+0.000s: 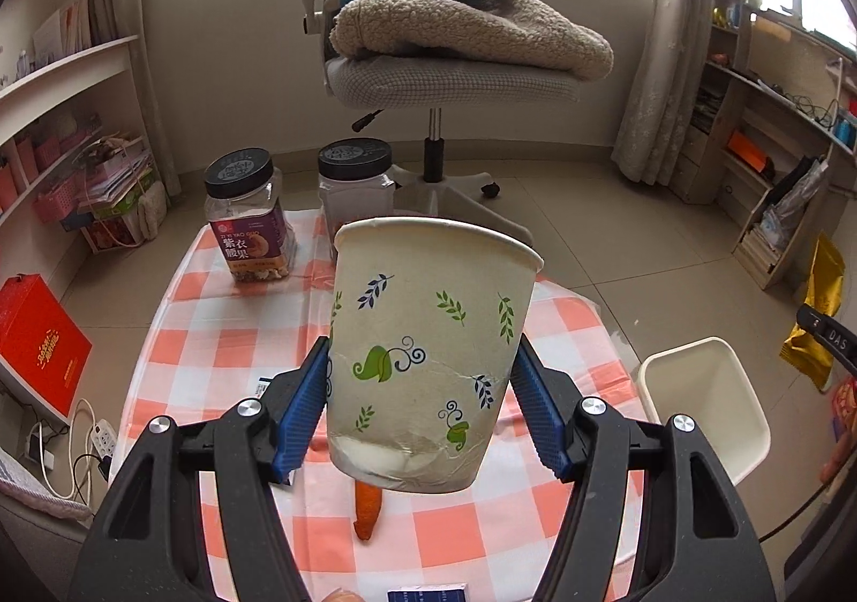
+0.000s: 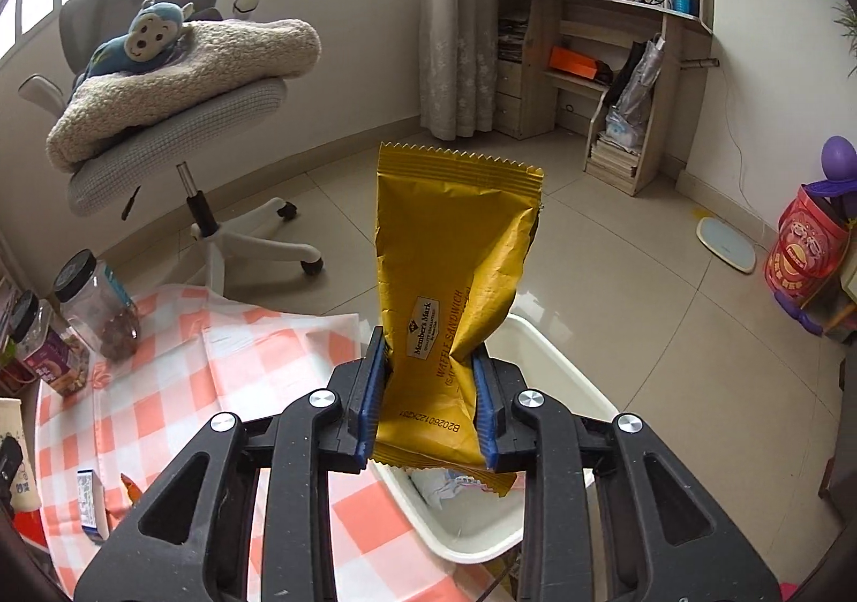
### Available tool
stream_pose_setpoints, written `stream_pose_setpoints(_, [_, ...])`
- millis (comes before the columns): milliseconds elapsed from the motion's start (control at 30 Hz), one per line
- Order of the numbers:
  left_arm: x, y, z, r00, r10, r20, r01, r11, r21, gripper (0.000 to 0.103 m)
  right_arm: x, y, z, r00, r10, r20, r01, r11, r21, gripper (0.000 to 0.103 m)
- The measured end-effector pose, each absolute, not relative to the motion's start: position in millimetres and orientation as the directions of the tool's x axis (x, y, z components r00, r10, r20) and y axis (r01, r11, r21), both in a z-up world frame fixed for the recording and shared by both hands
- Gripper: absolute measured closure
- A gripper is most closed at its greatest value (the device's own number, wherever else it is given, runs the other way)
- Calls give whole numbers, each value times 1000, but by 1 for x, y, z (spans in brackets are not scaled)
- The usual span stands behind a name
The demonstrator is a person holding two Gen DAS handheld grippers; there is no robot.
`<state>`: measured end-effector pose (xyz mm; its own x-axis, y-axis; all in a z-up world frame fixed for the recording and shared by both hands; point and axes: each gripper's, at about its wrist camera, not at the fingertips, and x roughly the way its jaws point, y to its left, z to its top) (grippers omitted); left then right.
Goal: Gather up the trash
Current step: 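Carry the cup and yellow packet over the white bin and release both, then return both tools to the table toward the blue box and orange peels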
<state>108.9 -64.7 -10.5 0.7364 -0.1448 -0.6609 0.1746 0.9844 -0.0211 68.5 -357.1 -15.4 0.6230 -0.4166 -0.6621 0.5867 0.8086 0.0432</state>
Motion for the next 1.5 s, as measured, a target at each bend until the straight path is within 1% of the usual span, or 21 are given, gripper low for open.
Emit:
stream_pose_setpoints(67, [108,-84,-13,728,-174,-663,211,977,-25,38,65,-371,-16,605,-438,-665,612,790,36,68])
stream_pose_setpoints(100, [108,-94,-14,722,-191,-665,229,973,-31,38,64,-378,-16,595,-450,-666,626,780,32,63])
stream_pose_setpoints(133, [108,-104,-16,713,-210,-669,247,968,-41,38,62,-384,-16,584,-461,-668,640,768,30,53])
stream_pose_setpoints(233, [110,-135,-22,674,-271,-687,298,951,-83,38,54,-403,-10,578,-481,-659,674,736,54,37])
stream_pose_setpoints(300, [112,-157,-26,652,-302,-696,326,940,-102,38,46,-414,-4,580,-500,-643,694,717,67,28])
stream_pose_setpoints(333, [112,-168,-27,639,-321,-699,342,933,-116,38,43,-418,0,580,-514,-633,703,708,69,26])
stream_pose_setpoints(400, [113,-191,-28,618,-356,-701,374,917,-136,38,38,-426,5,581,-531,-617,713,698,71,24])
stream_pose_setpoints(533, [110,-234,-30,593,-398,-700,432,891,-140,38,25,-440,14,580,-565,-586,735,674,77,18])
stream_pose_setpoints(800, [105,-301,-35,537,-459,-708,513,844,-158,37,6,-469,20,573,-587,-572,767,629,124,15])
stream_pose_setpoints(833, [106,-308,-35,523,-470,-711,522,836,-169,36,3,-473,21,571,-590,-570,772,622,130,15])
stream_pose_setpoints(900, [108,-320,-37,491,-493,-718,543,818,-190,31,-1,-478,23,566,-598,-567,783,606,143,14])
stream_pose_setpoints(967, [110,-328,-39,475,-489,-732,545,816,-191,23,-3,-482,24,566,-601,-564,788,595,158,13])
stream_pose_setpoints(1000, [110,-327,-38,477,-488,-731,539,819,-195,19,-4,-483,24,566,-603,-562,790,591,161,12])
stream_pose_setpoints(1100, [112,-318,-32,500,-482,-720,522,831,-194,19,-3,-477,24,567,-608,-556,787,599,147,10])
stream_pose_setpoints(1233, [112,-295,-20,583,-426,-692,476,869,-134,18,7,-457,24,581,-611,-538,766,634,108,7])
stream_pose_setpoints(1500, [103,-237,10,766,-283,-578,338,941,-13,14,25,-403,24,614,-616,-493,706,708,-4,7])
